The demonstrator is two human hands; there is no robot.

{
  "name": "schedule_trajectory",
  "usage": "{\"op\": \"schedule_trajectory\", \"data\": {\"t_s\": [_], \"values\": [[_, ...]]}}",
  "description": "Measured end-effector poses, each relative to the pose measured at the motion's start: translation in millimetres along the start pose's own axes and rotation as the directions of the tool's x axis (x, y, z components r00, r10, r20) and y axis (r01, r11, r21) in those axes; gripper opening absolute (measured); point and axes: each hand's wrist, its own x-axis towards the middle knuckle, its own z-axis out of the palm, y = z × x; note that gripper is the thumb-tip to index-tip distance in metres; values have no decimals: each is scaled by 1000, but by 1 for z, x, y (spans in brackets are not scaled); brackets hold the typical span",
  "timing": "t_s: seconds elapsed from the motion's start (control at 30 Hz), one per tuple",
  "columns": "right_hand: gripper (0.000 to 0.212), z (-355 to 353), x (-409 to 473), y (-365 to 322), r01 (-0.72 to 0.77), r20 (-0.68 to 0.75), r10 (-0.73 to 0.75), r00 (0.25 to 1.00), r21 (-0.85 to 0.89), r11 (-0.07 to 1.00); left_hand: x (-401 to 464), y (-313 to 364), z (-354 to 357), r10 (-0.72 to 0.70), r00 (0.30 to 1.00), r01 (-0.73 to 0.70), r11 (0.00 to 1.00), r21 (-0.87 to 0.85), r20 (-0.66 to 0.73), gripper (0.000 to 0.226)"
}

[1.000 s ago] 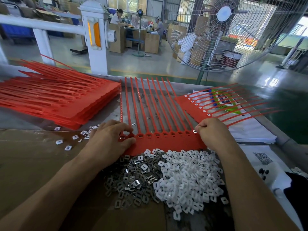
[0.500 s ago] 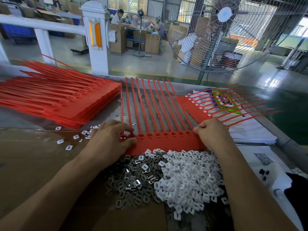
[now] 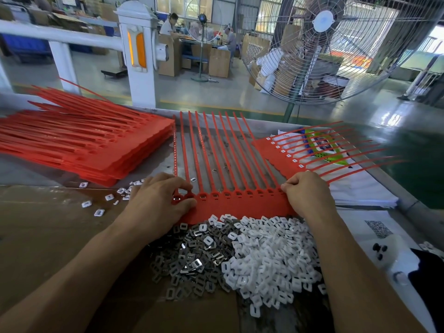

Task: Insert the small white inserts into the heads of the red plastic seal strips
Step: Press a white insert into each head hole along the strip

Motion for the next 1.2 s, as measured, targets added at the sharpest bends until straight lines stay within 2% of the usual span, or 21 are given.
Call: {"op": "schedule_trajectory", "data": {"t_s": [0.13, 0.23, 0.37, 0.47, 0.53, 0.6, 0.63, 0.7, 0.77, 0.87, 0.93, 1.07, 1.2], "values": [[11, -1, 1, 0, -3, 12, 3, 1000, -11, 1000, 0, -1, 0, 1, 1000, -1, 1000, -6, -2, 36], [24, -3, -1, -1, -2, 37, 2, 999, -13, 1000, 0, -2, 0, 3, 1000, -3, 1000, -4, -2, 36], [14, -6, -5, -4, -8, 47, 10, 999, -39, 999, 0, -2, 1, 3, 1000, -3, 1000, -1, 0, 36], [20, -13, -11, -9, 99, 1, -99, 995, -30, 995, 0, -3, 2, 4, 1000, -4, 1000, -4, -4, 36], [17, -22, -17, -14, 205, 28, -207, 978, 68, 976, 0, -4, 3, 7, 1000, -7, 1000, -6, -7, 35], [11, -32, -25, -20, 257, 187, -296, 937, 205, 944, 0, -4, 3, 9, 1000, -9, 1000, -7, -4, 35], [10, -35, -29, -23, 273, 302, -336, 892, 230, 934, 0, -4, 3, 8, 1000, -8, 1000, -6, 0, 35], [16, -40, -36, -28, 320, 486, -376, 789, 197, 927, 0, -4, 3, 7, 1000, -7, 1000, -4, 7, 35], [29, -44, -41, -31, 341, 577, -363, 731, 152, 928, 0, -4, 3, 7, 1000, -7, 1000, -8, 7, 35], [45, -47, -44, -32, 352, 627, -340, 701, 110, 930, 0, -3, 3, 6, 1000, -6, 1000, -13, -2, 34], [47, -46, -47, -33, 379, 660, -350, 665, 105, 919, 0, -2, 3, 2, 1000, -2, 1000, -9, -2, 33], [33, -40, -48, -36, 416, 673, -405, 619, 157, 896, 0, -2, 3, 5, 1000, -5, 1000, -6, 0, 32], [17, -36, -44, -34, 409, 657, -436, 615, 206, 889, -1, -3, 2, 10, 1000, -10, 1000, -4, 5, 32]]}}
